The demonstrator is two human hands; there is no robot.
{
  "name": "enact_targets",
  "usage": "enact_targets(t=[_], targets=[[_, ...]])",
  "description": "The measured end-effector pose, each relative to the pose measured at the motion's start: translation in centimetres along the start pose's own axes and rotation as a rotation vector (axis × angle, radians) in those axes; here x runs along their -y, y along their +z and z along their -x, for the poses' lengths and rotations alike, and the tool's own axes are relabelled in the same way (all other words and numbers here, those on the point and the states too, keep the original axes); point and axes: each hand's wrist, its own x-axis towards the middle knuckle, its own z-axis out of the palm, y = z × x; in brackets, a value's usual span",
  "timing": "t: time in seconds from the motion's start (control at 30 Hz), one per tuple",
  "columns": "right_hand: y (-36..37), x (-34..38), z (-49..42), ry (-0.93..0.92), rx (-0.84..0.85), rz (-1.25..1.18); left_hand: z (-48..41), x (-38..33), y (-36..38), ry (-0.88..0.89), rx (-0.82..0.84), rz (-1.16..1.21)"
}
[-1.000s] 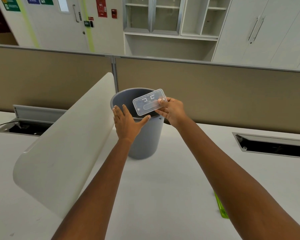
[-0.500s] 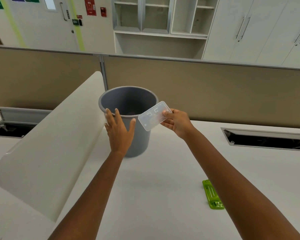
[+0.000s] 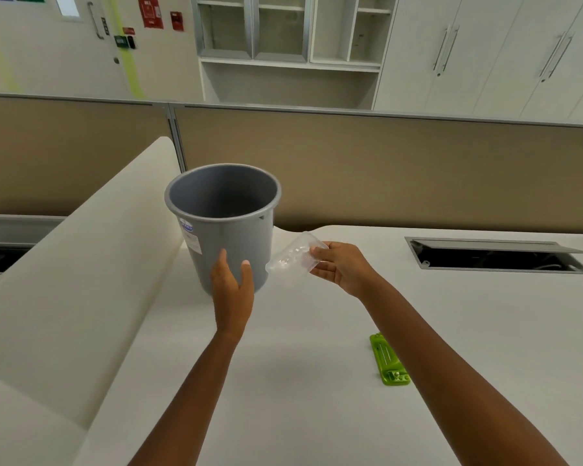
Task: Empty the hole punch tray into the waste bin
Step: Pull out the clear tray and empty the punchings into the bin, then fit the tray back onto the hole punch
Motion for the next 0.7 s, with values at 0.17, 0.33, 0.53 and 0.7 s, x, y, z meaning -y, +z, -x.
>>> enact_targets(t=[0.17, 0.33, 0.53, 0.7], targets=[[-1.0, -1.2, 1.1, -0.024, -0.047, 0.03, 3.0, -0.2, 1.4, -0.352, 0.322, 0.484], [-2.0, -2.7, 2.2, -0.05, -0.095, 0.05, 4.8, 0.0, 2.9, -0.404, 0.433, 0.509], [-4.1, -4.4, 3.1, -0.032, -0.116, 0.035, 6.0, 0.7, 3.5, -0.421, 0.518, 0.521], [-5.6, -5.8, 3.6, -0.003, -0.076, 0.102, 6.8, 1.3, 4.3, -0.478, 0.605, 0.511]])
